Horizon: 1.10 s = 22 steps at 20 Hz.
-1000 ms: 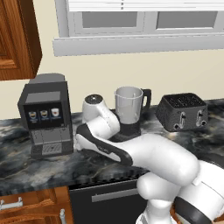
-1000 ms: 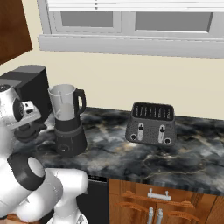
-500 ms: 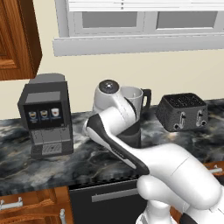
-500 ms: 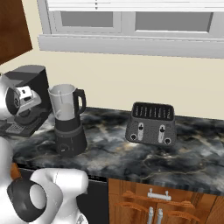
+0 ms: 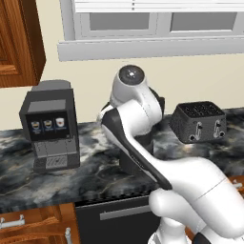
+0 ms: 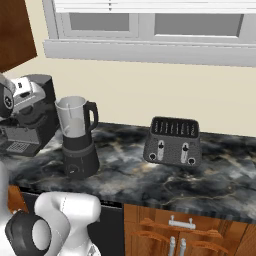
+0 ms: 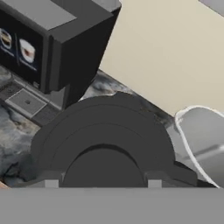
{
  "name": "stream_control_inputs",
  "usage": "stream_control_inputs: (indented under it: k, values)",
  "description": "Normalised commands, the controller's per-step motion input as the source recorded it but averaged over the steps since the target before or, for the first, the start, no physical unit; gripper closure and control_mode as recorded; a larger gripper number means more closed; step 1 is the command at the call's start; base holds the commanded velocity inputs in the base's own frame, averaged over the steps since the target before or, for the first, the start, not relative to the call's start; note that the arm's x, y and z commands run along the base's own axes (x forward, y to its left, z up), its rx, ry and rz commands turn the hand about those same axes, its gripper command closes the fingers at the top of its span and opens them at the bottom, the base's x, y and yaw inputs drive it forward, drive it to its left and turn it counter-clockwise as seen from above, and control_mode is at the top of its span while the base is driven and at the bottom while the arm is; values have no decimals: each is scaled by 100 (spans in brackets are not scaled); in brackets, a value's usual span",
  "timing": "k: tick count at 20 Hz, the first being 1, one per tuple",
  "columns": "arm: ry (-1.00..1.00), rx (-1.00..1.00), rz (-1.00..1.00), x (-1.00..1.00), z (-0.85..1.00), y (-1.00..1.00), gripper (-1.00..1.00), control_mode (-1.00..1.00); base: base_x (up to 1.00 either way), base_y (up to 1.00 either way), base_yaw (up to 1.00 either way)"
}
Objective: Open the blender lid, put the pear in the blender, close the lid, and start the blender.
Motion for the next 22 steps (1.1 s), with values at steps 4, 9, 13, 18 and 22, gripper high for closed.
stream_control_inputs:
  k: [4, 9, 13, 18, 22]
  values:
    - [-10, 0, -9, -7, 97, -36, 100, -100, 0, 0, 0]
    - [-3, 0, -6, 5, 42, -57, 100, -100, 0, 0, 0]
    - [2, 3, 0, 46, 0, -56, 100, -100, 0, 0, 0]
    - [3, 3, 0, 53, 4, -46, 100, -100, 0, 0, 0]
    - [9, 0, 0, 47, 0, -22, 100, -100, 0, 0, 0]
